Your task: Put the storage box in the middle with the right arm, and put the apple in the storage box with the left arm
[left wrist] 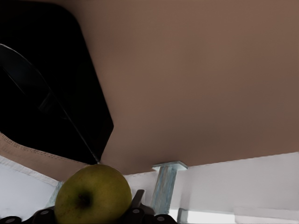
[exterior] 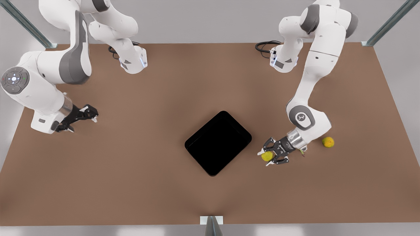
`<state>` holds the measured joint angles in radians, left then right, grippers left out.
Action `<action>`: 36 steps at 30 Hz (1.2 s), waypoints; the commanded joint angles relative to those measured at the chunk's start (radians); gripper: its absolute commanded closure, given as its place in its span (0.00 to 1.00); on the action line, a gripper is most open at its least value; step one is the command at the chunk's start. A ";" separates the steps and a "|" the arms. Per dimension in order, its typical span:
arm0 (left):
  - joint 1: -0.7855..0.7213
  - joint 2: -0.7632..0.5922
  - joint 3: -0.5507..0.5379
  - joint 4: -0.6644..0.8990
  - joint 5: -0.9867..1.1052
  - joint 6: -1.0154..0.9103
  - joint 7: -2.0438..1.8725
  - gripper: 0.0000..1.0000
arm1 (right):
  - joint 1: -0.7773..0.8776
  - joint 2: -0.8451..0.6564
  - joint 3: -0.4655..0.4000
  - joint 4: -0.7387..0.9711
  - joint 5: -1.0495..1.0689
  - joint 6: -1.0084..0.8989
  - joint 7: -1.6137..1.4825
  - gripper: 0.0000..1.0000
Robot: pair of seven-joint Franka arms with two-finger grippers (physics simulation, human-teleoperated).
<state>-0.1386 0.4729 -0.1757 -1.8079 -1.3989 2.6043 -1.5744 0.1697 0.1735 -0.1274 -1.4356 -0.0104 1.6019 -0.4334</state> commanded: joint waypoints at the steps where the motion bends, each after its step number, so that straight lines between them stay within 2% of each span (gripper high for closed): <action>1: -0.009 -0.005 -0.016 0.001 0.031 0.003 -0.024 0.64 | 0.004 -0.005 0.000 -0.009 0.000 0.003 0.001 0.00; 2: -0.010 -0.005 -0.099 0.019 0.031 0.103 -0.088 0.64 | 0.004 -0.014 0.000 -0.020 -0.008 0.003 0.001 0.00; 3: -0.030 0.004 -0.134 0.059 0.032 0.168 -0.160 0.64 | 0.004 -0.012 0.000 -0.020 -0.023 -0.002 0.011 0.00; 5: -0.099 0.004 -0.131 0.082 0.041 0.232 -0.242 0.64 | 0.004 0.001 0.000 -0.014 -0.026 -0.037 0.154 0.00; 9: -0.242 0.010 -0.126 0.121 0.044 0.278 -0.340 0.60 | 0.004 0.003 0.000 -0.016 -0.042 -0.036 0.157 0.00; 10: -0.259 0.013 -0.126 0.128 0.050 0.278 -0.340 0.28 | 0.004 0.003 0.000 -0.016 -0.042 -0.037 0.157 0.00; 11: -0.259 0.027 -0.125 0.130 0.083 0.275 -0.340 0.00 | 0.004 0.003 0.000 -0.016 -0.042 -0.037 0.157 0.00; 18: -0.259 0.009 -0.099 0.122 0.093 0.263 -0.326 0.00 | 0.004 0.003 0.000 -0.016 -0.042 -0.037 0.156 0.00; 19: -0.254 -0.049 -0.053 0.090 0.184 0.165 -0.328 0.00 | 0.004 0.004 0.000 -0.016 -0.040 -0.037 0.156 0.00; 20: -0.250 -0.071 0.040 0.101 0.299 0.004 -0.338 0.00 | 0.004 0.004 0.000 -0.016 -0.040 -0.037 0.156 0.00; 21: -0.251 -0.085 0.176 0.176 0.538 -0.251 -0.331 0.00 | 0.004 0.004 0.000 -0.017 -0.040 -0.037 0.157 0.00; 22: -0.250 -0.085 0.212 0.243 0.806 -0.372 -0.325 0.00 | 0.004 0.004 0.000 -0.017 -0.042 -0.037 0.157 0.00; 23: -0.245 -0.083 0.251 0.288 0.969 -0.460 -0.241 0.00 | 0.005 0.004 0.000 -0.017 -0.042 -0.037 0.157 0.00; 24: -0.216 -0.086 0.286 0.338 0.995 -0.599 0.020 0.00 | 0.004 0.004 0.000 -0.017 -0.042 -0.036 0.157 0.00; 25: -0.216 -0.118 0.381 0.366 1.021 -0.723 0.316 0.00 | 0.005 0.004 0.000 -0.017 -0.042 -0.037 0.157 0.00; 27: -0.112 -0.267 0.380 0.303 1.205 -0.828 0.785 0.00 | 0.005 0.008 0.000 -0.017 -0.040 -0.036 0.156 0.00; 28: -0.032 -0.318 0.326 0.303 1.221 -0.859 0.938 0.00 | 0.004 0.009 0.000 -0.016 -0.040 -0.037 0.156 0.00; 29: 0.028 -0.390 0.259 0.279 1.221 -0.868 0.929 0.00 | 0.004 0.009 0.000 -0.016 -0.042 -0.037 0.151 0.00; 30: 0.037 -0.485 0.240 0.141 1.221 -0.851 0.984 0.00 | 0.004 0.008 0.000 -0.014 -0.042 -0.037 0.150 0.00; 31: 0.054 -0.494 0.216 0.121 1.289 -0.863 1.200 0.00 | 0.004 0.008 0.000 -0.014 -0.042 -0.037 0.150 0.00; 32: 0.132 -0.496 0.137 0.125 1.351 -0.903 1.450 0.00 | 0.004 0.008 0.000 -0.014 -0.042 -0.037 0.148 0.00; 34: 0.135 -0.340 0.122 0.343 1.359 -1.112 1.545 0.00 | 0.004 0.008 0.000 -0.016 -0.042 -0.037 0.150 0.00; 35: 0.135 -0.341 0.102 0.343 1.374 -1.109 1.547 0.00 | 0.004 0.009 0.000 -0.016 -0.042 -0.037 0.150 0.00; 36: 0.135 -0.376 0.061 0.271 1.403 -1.054 1.547 0.00 | 0.004 0.009 0.000 -0.016 -0.042 -0.037 0.150 0.00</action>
<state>-0.0237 0.1007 -0.1272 -1.5407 -0.0701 1.5531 -0.0276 0.1731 0.1826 -0.1274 -1.4512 -0.0522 1.5647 -0.2838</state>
